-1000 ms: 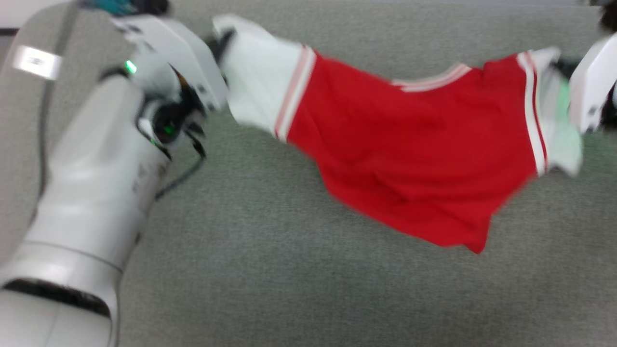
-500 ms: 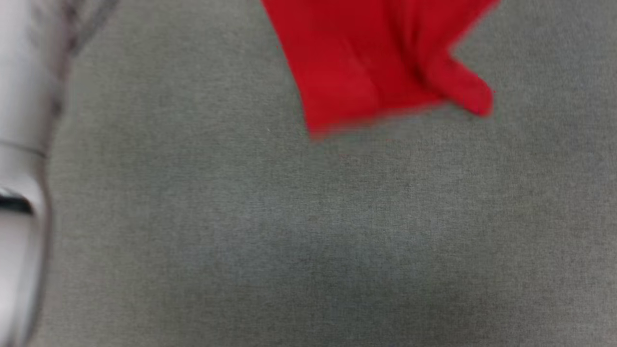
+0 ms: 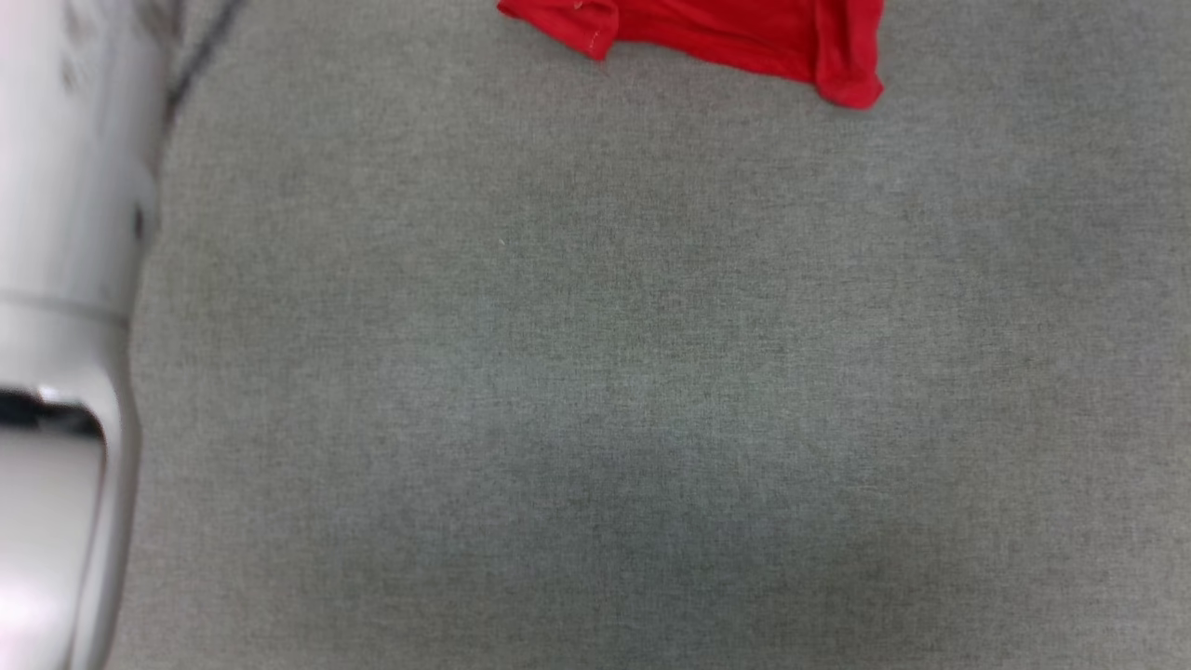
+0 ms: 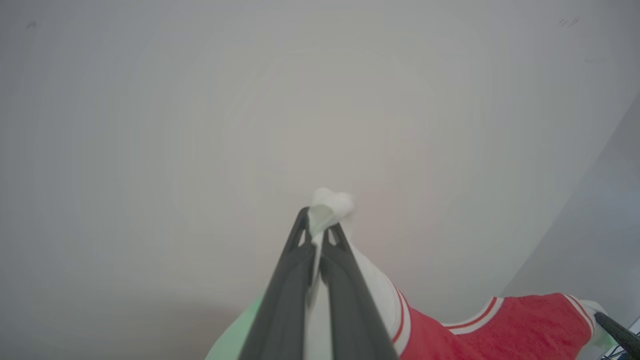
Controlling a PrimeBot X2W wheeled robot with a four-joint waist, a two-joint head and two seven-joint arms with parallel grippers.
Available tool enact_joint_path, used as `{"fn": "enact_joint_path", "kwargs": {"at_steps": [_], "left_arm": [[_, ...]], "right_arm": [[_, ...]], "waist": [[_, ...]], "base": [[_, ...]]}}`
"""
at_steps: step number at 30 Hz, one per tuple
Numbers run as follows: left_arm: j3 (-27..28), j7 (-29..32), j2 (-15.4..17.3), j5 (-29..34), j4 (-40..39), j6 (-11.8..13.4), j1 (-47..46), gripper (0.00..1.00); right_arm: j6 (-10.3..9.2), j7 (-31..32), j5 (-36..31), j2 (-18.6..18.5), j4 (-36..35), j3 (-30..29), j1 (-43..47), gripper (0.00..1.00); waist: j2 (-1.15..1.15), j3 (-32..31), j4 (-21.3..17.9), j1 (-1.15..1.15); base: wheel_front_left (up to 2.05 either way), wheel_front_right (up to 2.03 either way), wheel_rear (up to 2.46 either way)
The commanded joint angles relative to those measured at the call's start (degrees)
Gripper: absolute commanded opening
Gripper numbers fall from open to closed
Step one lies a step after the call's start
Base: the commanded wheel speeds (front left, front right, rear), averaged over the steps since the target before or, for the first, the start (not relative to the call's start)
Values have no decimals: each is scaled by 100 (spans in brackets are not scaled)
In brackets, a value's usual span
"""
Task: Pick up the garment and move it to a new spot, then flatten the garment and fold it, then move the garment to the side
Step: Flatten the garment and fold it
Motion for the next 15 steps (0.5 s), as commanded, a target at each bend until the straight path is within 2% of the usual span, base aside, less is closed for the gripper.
{"fn": "enact_joint_path", "kwargs": {"at_steps": [1,5,9,15], "left_arm": [[-4,44,105,-197,-233,-19,268,0],[-103,336,460,-789,-1188,-22,1239,0],[-207,504,882,-1358,-2242,-23,2322,0],[-314,581,1586,-1845,-3556,-24,4273,0]], "right_arm": [[-9,-13,105,-114,-176,79,221,0],[-9,21,370,-405,-919,355,896,0],[-9,62,708,-853,-1839,620,1690,0],[-9,140,1183,-1516,-3383,893,3083,0]], "waist": [[0,-45,8,0],[0,-183,-22,0],[0,-403,-42,0],[0,-793,-139,0]], "base": [[0,0,0],[0,0,0],[0,0,0],[0,0,0]]}}
